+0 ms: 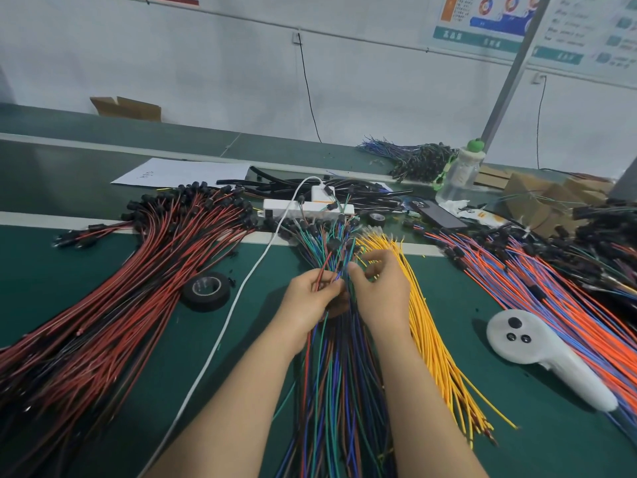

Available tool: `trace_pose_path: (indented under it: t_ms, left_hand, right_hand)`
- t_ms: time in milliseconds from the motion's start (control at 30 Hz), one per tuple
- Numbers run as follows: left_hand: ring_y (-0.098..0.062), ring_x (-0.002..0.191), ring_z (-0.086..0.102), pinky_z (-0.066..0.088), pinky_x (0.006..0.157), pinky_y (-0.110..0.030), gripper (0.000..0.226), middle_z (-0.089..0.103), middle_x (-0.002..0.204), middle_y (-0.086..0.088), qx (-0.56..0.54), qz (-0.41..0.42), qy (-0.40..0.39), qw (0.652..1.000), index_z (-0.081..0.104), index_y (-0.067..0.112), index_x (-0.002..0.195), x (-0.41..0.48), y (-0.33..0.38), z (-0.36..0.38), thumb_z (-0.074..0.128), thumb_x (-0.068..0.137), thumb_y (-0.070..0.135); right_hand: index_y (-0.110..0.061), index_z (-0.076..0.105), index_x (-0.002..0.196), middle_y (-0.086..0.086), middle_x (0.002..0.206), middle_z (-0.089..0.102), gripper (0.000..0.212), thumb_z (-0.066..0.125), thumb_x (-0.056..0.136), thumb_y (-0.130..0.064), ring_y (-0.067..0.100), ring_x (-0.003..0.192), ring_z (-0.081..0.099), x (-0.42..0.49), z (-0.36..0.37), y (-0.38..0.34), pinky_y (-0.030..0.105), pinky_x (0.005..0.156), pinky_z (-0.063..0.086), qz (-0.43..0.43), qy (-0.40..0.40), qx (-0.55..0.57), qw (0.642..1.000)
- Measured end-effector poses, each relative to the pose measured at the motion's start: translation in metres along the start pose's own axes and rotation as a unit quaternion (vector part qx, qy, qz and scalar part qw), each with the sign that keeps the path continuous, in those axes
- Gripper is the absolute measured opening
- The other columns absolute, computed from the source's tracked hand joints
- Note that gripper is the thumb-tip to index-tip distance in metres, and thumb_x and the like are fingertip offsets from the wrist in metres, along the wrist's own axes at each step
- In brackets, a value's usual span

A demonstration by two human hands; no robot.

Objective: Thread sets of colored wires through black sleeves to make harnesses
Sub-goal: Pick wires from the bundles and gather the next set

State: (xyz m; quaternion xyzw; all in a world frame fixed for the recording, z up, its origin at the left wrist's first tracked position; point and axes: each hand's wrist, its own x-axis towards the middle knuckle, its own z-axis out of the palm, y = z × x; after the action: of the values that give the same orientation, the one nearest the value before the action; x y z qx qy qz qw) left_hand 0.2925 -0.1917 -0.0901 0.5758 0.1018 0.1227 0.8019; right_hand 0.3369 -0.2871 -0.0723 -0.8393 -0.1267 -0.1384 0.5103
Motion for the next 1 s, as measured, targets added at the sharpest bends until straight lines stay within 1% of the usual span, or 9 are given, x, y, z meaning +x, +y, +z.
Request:
trace_pose_path:
  t_ms: [133, 267, 400, 500, 567, 667, 833, 933, 1000]
  left_hand:
    - [-0.010, 0.063, 0.062, 0.058, 0.063, -0.025, 0.013, 0.063, 0.069, -0.004, 0.043, 0.011, -0.003, 0.999, 0.060, 0.007, 0.081, -0.001, -0.001, 0.000, 0.056, 0.093, 0.003]
    - [-0.005, 0.055, 0.062, 0.055, 0.054, -0.022, 0.011, 0.061, 0.062, -0.002, -0.055, -0.020, 0.019, 0.998, 0.059, 0.006, 0.081, 0.002, 0.002, -0.003, 0.058, 0.091, 0.001]
    - [-0.005, 0.052, 0.063, 0.055, 0.053, -0.019, 0.012, 0.060, 0.067, -0.006, -0.083, -0.028, 0.031, 0.996, 0.057, 0.004, 0.080, 0.005, 0.002, -0.003, 0.057, 0.090, -0.004]
    - [-0.004, 0.054, 0.063, 0.055, 0.055, -0.019, 0.013, 0.059, 0.069, -0.005, -0.047, -0.016, 0.019, 0.999, 0.058, 0.005, 0.080, 0.004, 0.000, -0.003, 0.056, 0.090, -0.002]
    - [-0.003, 0.056, 0.063, 0.055, 0.055, -0.019, 0.013, 0.059, 0.070, -0.003, -0.007, -0.010, -0.006, 1.000, 0.058, 0.007, 0.081, 0.002, -0.001, -0.004, 0.056, 0.091, 0.000]
    - [-0.003, 0.058, 0.063, 0.052, 0.052, -0.018, 0.012, 0.061, 0.073, 0.000, 0.066, -0.010, -0.068, 0.995, 0.060, 0.010, 0.083, 0.000, -0.001, -0.004, 0.055, 0.093, 0.006]
    - [-0.017, 0.066, 0.067, 0.057, 0.061, -0.032, 0.031, 0.066, 0.082, -0.008, 0.101, -0.045, -0.028, 0.993, 0.058, 0.012, 0.087, -0.001, 0.006, 0.002, 0.036, 0.102, 0.028]
    - [-0.028, 0.082, 0.062, 0.052, 0.081, -0.046, 0.034, 0.065, 0.092, -0.017, 0.141, -0.033, 0.061, 0.988, 0.060, 0.012, 0.087, 0.004, 0.008, 0.005, 0.035, 0.103, 0.029]
    - [-0.024, 0.081, 0.058, 0.048, 0.075, -0.038, 0.034, 0.066, 0.098, -0.019, 0.129, -0.032, 0.084, 0.988, 0.061, 0.011, 0.098, 0.006, 0.009, 0.008, 0.033, 0.103, 0.029]
  right_hand:
    - [-0.016, 0.058, 0.074, -0.009, 0.066, 0.056, 0.018, 0.066, 0.089, -0.024, 0.005, 0.061, 0.051, 0.002, 0.000, -0.001, 0.017, 0.053, 0.036, 0.042, -0.048, 0.006, 0.998]
    - [-0.012, 0.058, 0.068, 0.000, 0.064, 0.054, 0.023, 0.064, 0.090, -0.017, 0.013, 0.061, 0.047, 0.002, 0.001, -0.001, 0.026, 0.059, 0.037, 0.078, -0.046, 0.128, 0.988]
    - [-0.013, 0.055, 0.066, -0.002, 0.060, 0.051, 0.026, 0.061, 0.091, -0.015, 0.012, 0.057, 0.045, 0.002, 0.007, 0.001, 0.020, 0.052, 0.034, 0.072, -0.028, 0.105, 0.992]
    - [-0.012, 0.055, 0.083, 0.000, 0.069, 0.054, 0.016, 0.065, 0.089, -0.022, 0.015, 0.064, 0.048, 0.004, 0.006, 0.006, 0.017, 0.055, 0.037, 0.106, -0.027, 0.111, 0.988]
    - [-0.008, 0.050, 0.109, 0.003, 0.072, 0.053, 0.038, 0.068, 0.087, -0.033, 0.016, 0.064, 0.050, 0.005, 0.003, 0.008, 0.026, 0.063, 0.041, 0.174, -0.027, 0.162, 0.971]
    - [-0.008, 0.038, 0.135, 0.003, 0.063, 0.047, 0.058, 0.066, 0.089, -0.032, 0.008, 0.044, 0.045, 0.006, 0.000, 0.008, 0.023, 0.047, 0.039, 0.234, -0.042, 0.242, 0.941]
    - [-0.015, 0.043, 0.133, 0.014, 0.092, 0.062, 0.042, 0.058, 0.094, -0.014, 0.018, 0.062, 0.053, 0.006, -0.001, 0.004, 0.037, 0.064, 0.048, 0.148, -0.055, 0.171, 0.973]
    - [-0.017, 0.046, 0.132, 0.000, 0.098, 0.060, 0.042, 0.059, 0.092, -0.014, 0.018, 0.084, 0.058, -0.001, 0.003, -0.005, 0.029, 0.078, 0.045, 0.043, -0.091, 0.070, 0.992]
    - [-0.018, 0.045, 0.132, 0.001, 0.096, 0.061, 0.043, 0.059, 0.092, -0.014, 0.019, 0.084, 0.056, -0.005, 0.003, -0.012, 0.024, 0.069, 0.036, -0.017, -0.085, 0.005, 0.996]
